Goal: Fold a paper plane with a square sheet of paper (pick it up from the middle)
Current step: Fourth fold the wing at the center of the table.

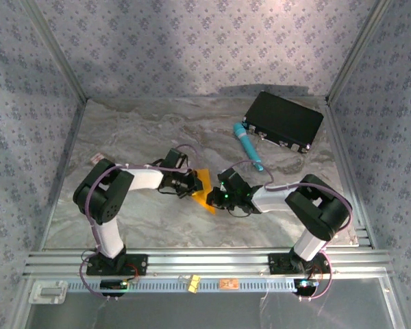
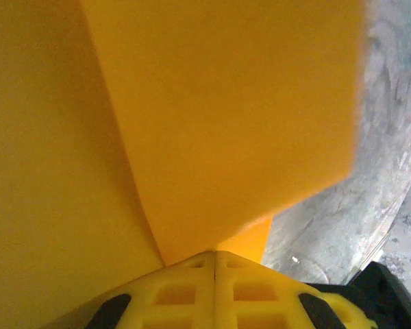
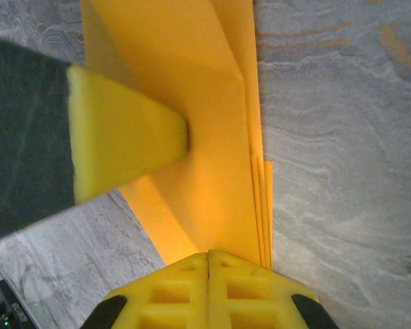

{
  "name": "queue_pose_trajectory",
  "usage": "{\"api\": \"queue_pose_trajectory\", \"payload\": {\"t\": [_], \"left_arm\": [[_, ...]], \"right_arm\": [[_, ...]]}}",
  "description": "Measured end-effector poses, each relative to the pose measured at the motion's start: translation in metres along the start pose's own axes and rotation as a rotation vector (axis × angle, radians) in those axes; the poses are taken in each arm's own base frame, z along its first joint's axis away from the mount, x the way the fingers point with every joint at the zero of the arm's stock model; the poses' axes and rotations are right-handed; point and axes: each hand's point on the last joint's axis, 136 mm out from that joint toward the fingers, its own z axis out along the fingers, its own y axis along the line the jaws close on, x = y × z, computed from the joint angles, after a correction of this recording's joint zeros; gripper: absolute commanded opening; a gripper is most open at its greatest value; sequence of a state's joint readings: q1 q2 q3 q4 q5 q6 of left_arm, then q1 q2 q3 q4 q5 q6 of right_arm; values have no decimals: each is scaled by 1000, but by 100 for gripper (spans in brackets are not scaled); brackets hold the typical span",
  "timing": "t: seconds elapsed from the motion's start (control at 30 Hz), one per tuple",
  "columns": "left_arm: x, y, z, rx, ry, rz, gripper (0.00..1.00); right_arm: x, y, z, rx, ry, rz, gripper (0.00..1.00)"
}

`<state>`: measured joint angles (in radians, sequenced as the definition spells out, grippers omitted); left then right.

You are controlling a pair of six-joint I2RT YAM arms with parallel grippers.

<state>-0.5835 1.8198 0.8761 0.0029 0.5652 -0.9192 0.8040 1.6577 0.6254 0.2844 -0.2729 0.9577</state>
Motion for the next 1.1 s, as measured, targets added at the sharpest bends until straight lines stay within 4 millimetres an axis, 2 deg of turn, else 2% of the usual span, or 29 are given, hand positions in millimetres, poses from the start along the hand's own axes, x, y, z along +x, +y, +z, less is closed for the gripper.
{"api": "queue_pose_trajectory", "payload": {"t": [0.27, 1.1], "left_arm": [[-9, 1, -1, -7, 36, -14, 0], [-52, 7, -11, -16, 55, -54, 3]], "right_arm": [[-2, 1, 2, -6, -10, -11, 0], [-4, 3, 4, -30, -10, -44, 0]]}}
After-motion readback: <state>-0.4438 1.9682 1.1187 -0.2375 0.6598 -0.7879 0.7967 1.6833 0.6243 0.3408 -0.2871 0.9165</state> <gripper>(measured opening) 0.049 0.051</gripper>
